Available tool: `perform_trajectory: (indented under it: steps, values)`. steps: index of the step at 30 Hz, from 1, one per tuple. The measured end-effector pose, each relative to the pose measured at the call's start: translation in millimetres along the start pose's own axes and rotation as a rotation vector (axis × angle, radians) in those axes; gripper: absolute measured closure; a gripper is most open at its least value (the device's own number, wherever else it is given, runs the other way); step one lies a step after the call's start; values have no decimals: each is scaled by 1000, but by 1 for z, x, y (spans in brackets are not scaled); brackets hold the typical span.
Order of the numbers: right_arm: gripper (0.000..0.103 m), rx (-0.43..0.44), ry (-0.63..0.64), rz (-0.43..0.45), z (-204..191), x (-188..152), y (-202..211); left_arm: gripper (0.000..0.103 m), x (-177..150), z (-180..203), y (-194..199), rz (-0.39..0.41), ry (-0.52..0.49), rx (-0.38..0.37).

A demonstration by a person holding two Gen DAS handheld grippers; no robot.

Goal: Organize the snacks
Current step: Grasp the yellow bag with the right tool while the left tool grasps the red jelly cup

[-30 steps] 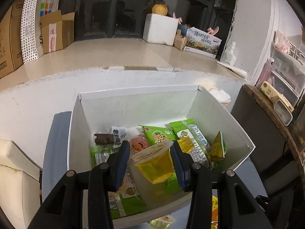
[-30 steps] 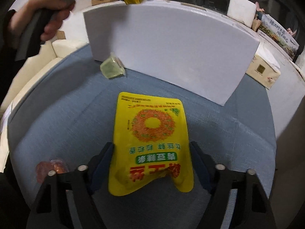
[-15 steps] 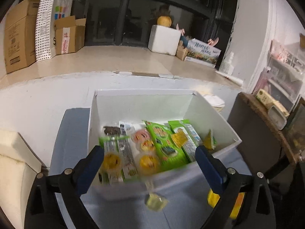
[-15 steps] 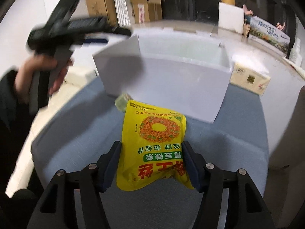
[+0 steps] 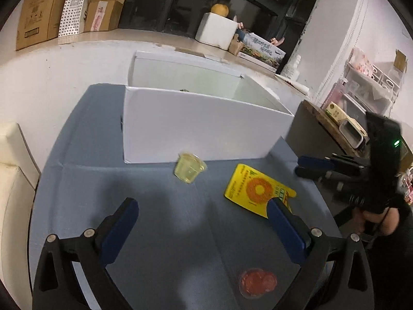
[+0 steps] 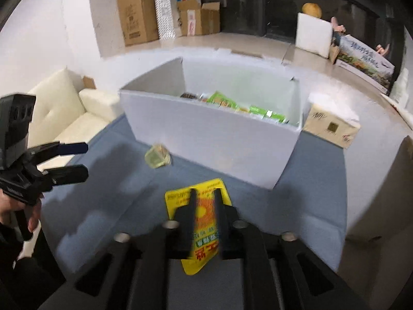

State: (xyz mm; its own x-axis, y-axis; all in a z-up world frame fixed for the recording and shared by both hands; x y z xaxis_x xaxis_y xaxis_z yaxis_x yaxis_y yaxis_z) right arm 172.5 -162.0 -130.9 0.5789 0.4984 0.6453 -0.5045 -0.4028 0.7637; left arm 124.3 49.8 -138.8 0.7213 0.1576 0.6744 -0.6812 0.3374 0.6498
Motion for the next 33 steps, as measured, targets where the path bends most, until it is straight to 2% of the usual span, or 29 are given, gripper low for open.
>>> perform_trajectory:
  steps: [1,2,5,9,15,16,18,19,21,23,25,30,31,32,33]
  values:
    - [13,-11,20,-10,-2,-6,-3,1,-1,1,0,-1,-2,-4]
    - [9,-17,44,-16,-2,-11,-8,1,-2,3,1,-3,-9,-8]
    - [9,-6,120,-88,-6,-24,-25,1,-3,9,3,-3,-18,-18]
    - [9,24,150,-150,-5,-33,-45,1,-8,17,1,-19,-48,-10]
    - [9,39,199,-194,-11,-39,-65,1,-22,29,-1,-55,-72,-5]
    - [9,51,186,-179,-9,-39,-64,1,-25,32,-2,-63,-78,2]
    - [15,91,163,-181,-7,-41,-65,0,-31,37,-4,-78,-97,5]
    - [22,114,149,-175,-5,-42,-62,0,-34,39,-5,-88,-106,4]
    - [27,107,151,-168,-6,-42,-59,0,-43,46,-8,-118,-136,-6]
    - [40,110,145,-154,-5,-42,-54,0,-54,55,-15,-159,-179,-11]
    - [49,131,113,-148,-1,-42,-49,0,-65,63,-23,-198,-209,-23]
    - [54,130,121,-139,-4,-46,-42,1,-84,78,-44,-276,-253,-56]
    - [55,136,126,-139,-6,-46,-42,1,-85,81,-44,-262,-274,-53]
    - [55,138,132,-137,-8,-47,-42,4,-87,84,-46,-258,-295,-49]
    - [55,139,131,-135,-9,-48,-42,12,-86,85,-46,-249,-309,-37]
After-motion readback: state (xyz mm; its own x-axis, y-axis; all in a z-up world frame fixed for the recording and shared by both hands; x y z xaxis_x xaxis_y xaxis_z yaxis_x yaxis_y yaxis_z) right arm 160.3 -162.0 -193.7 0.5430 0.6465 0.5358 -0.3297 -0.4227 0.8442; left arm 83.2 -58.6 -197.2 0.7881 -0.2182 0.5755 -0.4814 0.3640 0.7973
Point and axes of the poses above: each gripper's, at about its wrist camera, not at the fingertips, and y roughly against the way its jaws point, z to its right, x to its top, the point moved 2 cm from there along -y, roughly the way its jaws point, and after that the axes turned 1 degree about y, right-handed, at the moved point
